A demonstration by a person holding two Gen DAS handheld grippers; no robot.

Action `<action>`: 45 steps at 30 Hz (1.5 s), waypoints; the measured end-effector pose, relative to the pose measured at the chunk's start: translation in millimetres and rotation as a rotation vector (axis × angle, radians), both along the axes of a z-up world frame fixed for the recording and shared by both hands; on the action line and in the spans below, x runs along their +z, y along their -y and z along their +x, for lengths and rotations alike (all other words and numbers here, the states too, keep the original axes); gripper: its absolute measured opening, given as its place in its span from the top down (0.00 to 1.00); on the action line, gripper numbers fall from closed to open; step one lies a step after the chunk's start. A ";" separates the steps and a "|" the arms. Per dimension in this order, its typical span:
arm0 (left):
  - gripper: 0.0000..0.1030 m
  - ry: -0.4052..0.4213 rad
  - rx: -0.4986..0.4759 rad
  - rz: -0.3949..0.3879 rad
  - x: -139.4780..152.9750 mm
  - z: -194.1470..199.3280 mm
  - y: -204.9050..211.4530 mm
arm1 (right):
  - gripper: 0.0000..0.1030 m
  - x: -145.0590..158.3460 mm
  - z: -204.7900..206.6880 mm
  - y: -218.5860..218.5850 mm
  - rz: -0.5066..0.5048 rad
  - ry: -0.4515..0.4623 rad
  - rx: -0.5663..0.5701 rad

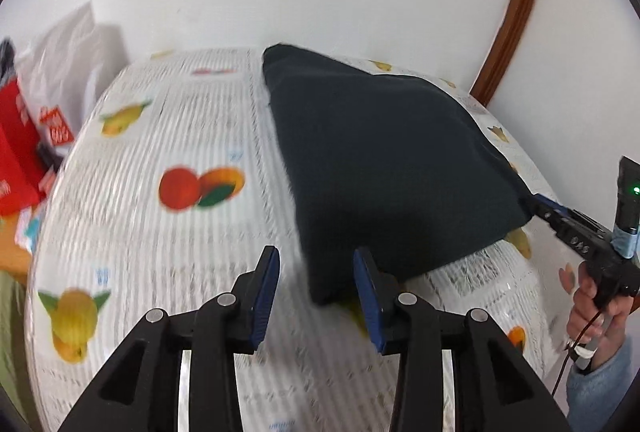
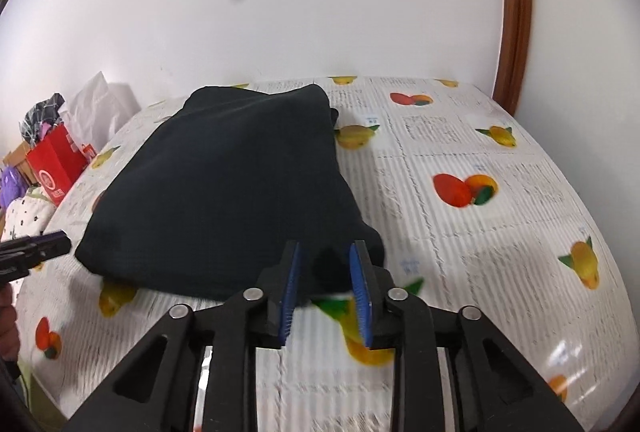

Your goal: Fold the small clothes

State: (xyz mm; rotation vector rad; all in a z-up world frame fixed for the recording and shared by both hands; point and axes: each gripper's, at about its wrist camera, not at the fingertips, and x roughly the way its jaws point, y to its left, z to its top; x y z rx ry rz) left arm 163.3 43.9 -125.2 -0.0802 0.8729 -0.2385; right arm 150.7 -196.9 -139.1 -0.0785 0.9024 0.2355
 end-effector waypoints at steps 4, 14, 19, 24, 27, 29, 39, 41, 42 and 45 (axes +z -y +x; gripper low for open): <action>0.65 -0.003 -0.004 0.040 -3.5 11.6 13.7 | 0.74 -14.1 2.6 -8.8 -0.047 -0.025 -0.030; 0.52 -0.041 0.003 0.048 -20.5 17.2 2.1 | 0.52 -4.9 4.3 8.2 -0.017 -0.024 -0.039; 0.50 -0.033 0.015 0.015 -15.4 26.5 -9.3 | 0.51 -16.1 27.8 12.5 0.035 -0.084 -0.058; 0.50 -0.013 0.018 -0.004 -8.7 48.9 -9.9 | 0.70 -25.7 36.0 9.7 0.076 -0.120 -0.046; 0.49 -0.003 0.026 0.012 -6.6 68.9 -5.7 | 0.74 -20.5 33.5 8.5 0.030 -0.100 -0.023; 0.49 -0.009 0.040 0.032 -7.9 82.9 -2.6 | 0.74 -16.4 35.6 11.5 0.040 -0.101 -0.017; 0.48 -0.024 0.060 0.040 -16.2 110.0 3.7 | 0.73 -12.8 76.3 4.3 0.088 -0.092 -0.024; 0.48 -0.026 0.056 0.039 -15.8 108.5 2.6 | 0.81 -20.2 86.3 -0.5 0.110 -0.122 -0.028; 0.48 -0.028 0.055 0.037 -15.4 108.6 2.2 | 0.92 -23.8 89.8 -3.2 0.136 -0.135 -0.021; 0.48 -0.039 0.044 0.029 -14.1 102.9 -0.2 | 0.93 -23.1 86.1 -1.3 0.275 -0.123 0.042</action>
